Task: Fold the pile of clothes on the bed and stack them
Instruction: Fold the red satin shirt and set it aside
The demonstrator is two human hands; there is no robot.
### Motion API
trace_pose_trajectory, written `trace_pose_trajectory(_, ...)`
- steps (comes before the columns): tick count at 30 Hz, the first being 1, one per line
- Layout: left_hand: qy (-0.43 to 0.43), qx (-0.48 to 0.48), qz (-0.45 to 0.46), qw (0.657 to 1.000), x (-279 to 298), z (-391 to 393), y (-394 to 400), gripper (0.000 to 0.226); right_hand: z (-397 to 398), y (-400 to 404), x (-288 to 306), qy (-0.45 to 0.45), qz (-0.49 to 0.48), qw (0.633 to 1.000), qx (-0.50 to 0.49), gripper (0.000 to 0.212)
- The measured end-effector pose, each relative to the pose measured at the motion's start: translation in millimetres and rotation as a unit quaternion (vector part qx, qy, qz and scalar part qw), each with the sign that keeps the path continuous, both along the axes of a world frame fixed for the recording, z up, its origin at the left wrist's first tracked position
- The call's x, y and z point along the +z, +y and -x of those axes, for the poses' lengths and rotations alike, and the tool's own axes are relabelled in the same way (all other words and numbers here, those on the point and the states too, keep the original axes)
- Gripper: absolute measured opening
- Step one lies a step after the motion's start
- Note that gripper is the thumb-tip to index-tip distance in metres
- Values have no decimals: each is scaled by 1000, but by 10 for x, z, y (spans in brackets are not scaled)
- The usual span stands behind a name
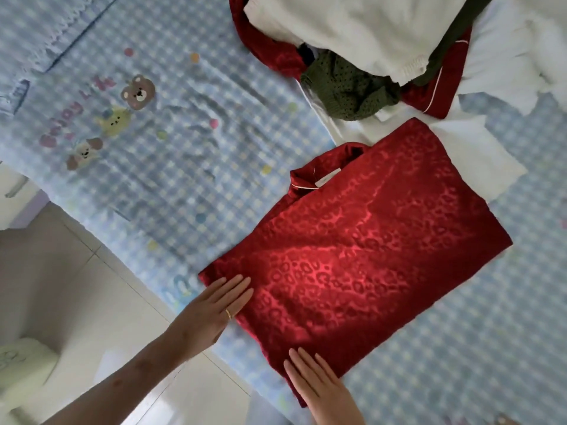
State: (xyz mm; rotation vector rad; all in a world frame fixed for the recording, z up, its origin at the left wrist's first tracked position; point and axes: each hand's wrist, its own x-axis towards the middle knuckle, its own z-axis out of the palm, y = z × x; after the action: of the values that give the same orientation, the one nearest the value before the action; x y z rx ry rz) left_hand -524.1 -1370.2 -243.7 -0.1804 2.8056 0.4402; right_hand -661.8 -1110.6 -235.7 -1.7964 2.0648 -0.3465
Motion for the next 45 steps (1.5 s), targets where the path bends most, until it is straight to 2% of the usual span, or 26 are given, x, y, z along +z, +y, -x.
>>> trace_pose_trajectory(3, 23, -44, 13, 999, -79, 113, -60, 49, 50, -37, 96, -84, -40, 996, -9, 44)
trace_pose_trajectory(6, 54, -57, 32, 996, -93, 161, -35, 53, 25, 18, 223, -193, -83, 977, -32, 41)
trace_pose_trajectory(10, 87, -33, 28, 995, 17, 214, -24, 50, 87, 125, 400, -285, -146, 947, -26, 55)
trace_pose_trajectory(12, 108, -4, 7, 994, 116, 236, -76, 43, 121, 199, 506, -398, -173, 897, -82, 49)
trace_pose_trajectory(14, 122, 35, -37, 991, 269, 327, -173, 31, 203, 242, 600, -463, -172, 840, -223, 43)
trace_pose_trajectory(15, 117, 54, -67, 989, 355, 411, -231, 29, 295, 223, 639, -469, -137, 817, -306, 45)
trace_pose_trajectory(16, 112, 67, -93, 987, 431, 518, -283, 26, 415, 210, 670, -450, -92, 816, -350, 47)
trace_pose_trajectory(17, 101, 72, -112, 986, 486, 628, -330, 23, 529, 191, 679, -446, -59, 808, -379, 46)
trace_pose_trajectory(19, 69, 75, -131, 986, 557, 924, -403, 21, 802, 124, 713, -465, -7, 768, -441, 37)
trace_pose_trajectory(21, 42, 88, -145, 985, 581, 1308, -488, 25, 1097, 36, 706, -477, 35, 732, -486, 30)
trace_pose_trajectory(25, -16, 102, -216, 971, 531, 2205, -669, 23, 1722, -94, 525, -516, 58, 649, -556, 14)
trace_pose_trajectory(28, 2, 180, -283, 942, 433, 2833, -716, 19, 2214, -180, 333, -522, 82, 615, -585, 13)
trace_pose_trajectory(31, -49, 228, -317, 919, 258, 3281, -725, 13, 2612, -225, 91, -481, 84, 616, -619, 14)
trace_pose_trajectory(32, -89, 221, -310, 920, 213, 3348, -718, 28, 2696, -223, 6, -458, 72, 629, -623, 15)
trace_pose_trajectory(33, -124, 187, -271, 936, 156, 3388, -704, 50, 2768, -217, -82, -430, 54, 650, -624, 15)
trace_pose_trajectory(34, -148, 143, -213, 955, 100, 3406, -667, 68, 2817, -212, -156, -403, 31, 671, -622, 15)
trace_pose_trajectory(35, -152, 102, -149, 972, 55, 3401, -612, 77, 2846, -209, -207, -381, 10, 687, -619, 13)
trace_pose_trajectory(36, -136, 70, -101, 983, 15, 3387, -561, 74, 2859, -215, -237, -368, -1, 696, -616, 11)
trace_pose_trajectory(37, -109, 59, -83, 989, -13, 3369, -523, 63, 2856, -218, -243, -359, -3, 700, -617, 9)
trace_pose_trajectory(40, -48, 120, -157, 979, -41, 3418, -560, 21, 2860, -200, -202, -349, 27, 685, -639, 6)
trace_pose_trajectory(42, -17, 160, -209, 965, 14, 3592, -617, 14, 2896, -158, -162, -339, 44, 664, -666, 6)
trace_pose_trajectory(45, 17, 148, -213, 966, 96, 4091, -575, 10, 3075, -55, -170, -301, 41, 641, -705, 15)
